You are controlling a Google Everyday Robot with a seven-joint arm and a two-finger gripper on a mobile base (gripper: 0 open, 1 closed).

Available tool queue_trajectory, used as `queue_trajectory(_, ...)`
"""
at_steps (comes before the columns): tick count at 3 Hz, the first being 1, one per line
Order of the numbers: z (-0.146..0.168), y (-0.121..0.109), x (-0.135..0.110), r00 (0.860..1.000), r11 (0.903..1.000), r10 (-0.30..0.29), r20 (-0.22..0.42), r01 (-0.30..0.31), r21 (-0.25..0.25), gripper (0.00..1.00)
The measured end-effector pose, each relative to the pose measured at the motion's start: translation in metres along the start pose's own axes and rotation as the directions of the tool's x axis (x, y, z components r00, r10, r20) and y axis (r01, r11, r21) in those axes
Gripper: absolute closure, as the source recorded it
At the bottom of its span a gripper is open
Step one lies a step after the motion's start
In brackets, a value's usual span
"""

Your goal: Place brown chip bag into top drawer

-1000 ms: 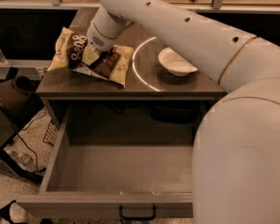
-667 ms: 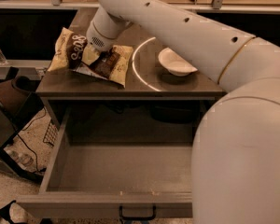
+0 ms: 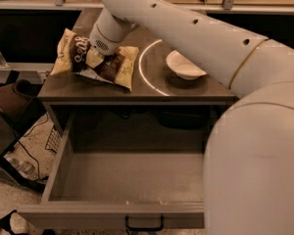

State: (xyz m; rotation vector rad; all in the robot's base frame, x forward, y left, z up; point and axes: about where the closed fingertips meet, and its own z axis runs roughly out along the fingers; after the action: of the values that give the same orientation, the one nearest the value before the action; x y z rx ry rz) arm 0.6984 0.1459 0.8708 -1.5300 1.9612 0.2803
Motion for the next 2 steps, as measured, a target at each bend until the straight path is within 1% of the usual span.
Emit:
queue_trajectory(1, -0.039, 0.01, 0.01, 1.0, 0.9988, 0.009, 0.017, -0.01, 0.048, 1.0)
queue_trajectory(2, -0.082, 0.037, 0.017, 0.997, 0.9961, 0.01, 0.074, -0.017, 0.086, 1.0)
